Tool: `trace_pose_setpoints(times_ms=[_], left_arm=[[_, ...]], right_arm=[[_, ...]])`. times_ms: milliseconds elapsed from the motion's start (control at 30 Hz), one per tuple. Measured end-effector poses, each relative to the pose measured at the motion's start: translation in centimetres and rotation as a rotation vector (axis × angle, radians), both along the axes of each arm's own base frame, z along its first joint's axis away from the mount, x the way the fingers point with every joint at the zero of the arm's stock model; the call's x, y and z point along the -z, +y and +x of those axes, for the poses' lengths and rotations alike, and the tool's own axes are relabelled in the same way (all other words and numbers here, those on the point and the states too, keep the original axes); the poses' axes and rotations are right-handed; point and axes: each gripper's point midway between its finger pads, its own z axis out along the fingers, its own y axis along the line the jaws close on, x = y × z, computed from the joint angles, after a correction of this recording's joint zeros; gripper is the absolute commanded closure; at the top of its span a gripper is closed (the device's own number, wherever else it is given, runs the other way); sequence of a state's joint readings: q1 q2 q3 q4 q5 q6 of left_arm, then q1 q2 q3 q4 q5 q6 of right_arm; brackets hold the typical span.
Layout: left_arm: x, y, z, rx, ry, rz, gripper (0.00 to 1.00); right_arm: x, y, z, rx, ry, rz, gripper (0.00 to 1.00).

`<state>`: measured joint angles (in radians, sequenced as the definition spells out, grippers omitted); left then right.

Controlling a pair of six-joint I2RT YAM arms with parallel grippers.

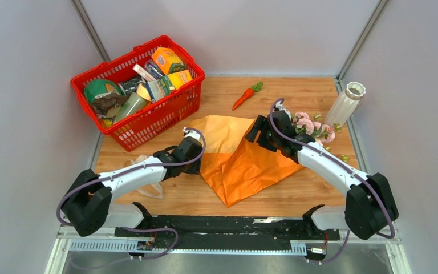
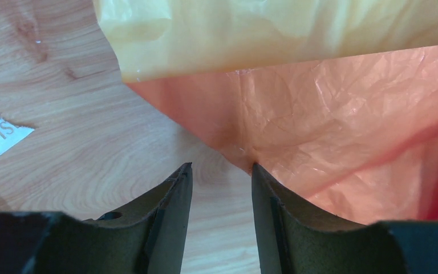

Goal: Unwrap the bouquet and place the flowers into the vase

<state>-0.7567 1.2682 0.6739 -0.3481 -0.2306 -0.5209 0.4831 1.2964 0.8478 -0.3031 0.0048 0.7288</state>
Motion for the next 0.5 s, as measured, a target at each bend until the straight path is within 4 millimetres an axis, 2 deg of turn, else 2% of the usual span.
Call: trace_pose_setpoints(times_ms=[167,367,500], left_arm=[[1.6,1.0,0.3,-0.053,0.015,0.055,0.45],[2.4,1.7,-0.4,-0.074,0.005,0.031,0.43],[2.5,1.6,-0.5,-0.076,0.008,0.014,0.44]], right_arm=[[-0.2,1.4,-0.1,0.078,0.04,0.008,0.26],[0.0,1.2,0.0,0.19,0.083,0.001,0.25],[1.0,1.2,0.2,0.247,0.139,-0.033,0.25]])
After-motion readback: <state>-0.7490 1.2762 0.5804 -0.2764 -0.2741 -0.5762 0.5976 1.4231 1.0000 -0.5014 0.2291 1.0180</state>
